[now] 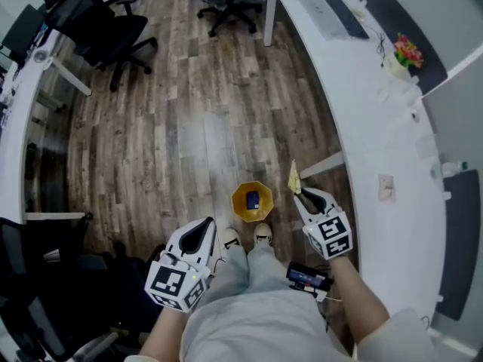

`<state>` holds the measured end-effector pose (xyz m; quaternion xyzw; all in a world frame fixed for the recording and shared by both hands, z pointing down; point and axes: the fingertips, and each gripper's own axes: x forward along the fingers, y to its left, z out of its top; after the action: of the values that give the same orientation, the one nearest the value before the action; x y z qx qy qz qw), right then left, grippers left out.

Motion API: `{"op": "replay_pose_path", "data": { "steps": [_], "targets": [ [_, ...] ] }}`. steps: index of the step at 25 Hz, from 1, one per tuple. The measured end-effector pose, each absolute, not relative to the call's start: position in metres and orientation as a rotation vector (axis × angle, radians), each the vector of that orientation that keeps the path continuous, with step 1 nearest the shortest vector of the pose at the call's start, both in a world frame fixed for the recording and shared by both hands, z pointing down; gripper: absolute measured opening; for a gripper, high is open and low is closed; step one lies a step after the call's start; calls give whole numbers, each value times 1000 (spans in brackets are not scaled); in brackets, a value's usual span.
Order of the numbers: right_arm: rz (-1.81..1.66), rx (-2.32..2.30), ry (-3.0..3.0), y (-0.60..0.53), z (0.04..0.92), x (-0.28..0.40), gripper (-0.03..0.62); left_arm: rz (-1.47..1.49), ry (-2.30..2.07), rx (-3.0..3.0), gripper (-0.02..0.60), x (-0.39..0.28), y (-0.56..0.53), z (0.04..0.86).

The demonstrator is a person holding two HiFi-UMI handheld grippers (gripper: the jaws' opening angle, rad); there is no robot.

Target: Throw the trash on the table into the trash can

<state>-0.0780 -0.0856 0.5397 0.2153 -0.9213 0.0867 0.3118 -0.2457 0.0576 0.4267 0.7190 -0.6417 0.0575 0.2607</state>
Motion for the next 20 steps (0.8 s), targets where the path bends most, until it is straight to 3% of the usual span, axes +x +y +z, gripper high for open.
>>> {"op": "replay_pose_path", "data": {
  "steps": [9, 20],
  "targets": [
    [278, 391, -2444, -76, 628, -80, 81, 181, -1729, 1874, 2, -248, 31, 498],
    [369, 200, -2295, -30, 895, -85, 81, 176, -1755, 1806, 2, -270, 11, 680]
  ]
}}
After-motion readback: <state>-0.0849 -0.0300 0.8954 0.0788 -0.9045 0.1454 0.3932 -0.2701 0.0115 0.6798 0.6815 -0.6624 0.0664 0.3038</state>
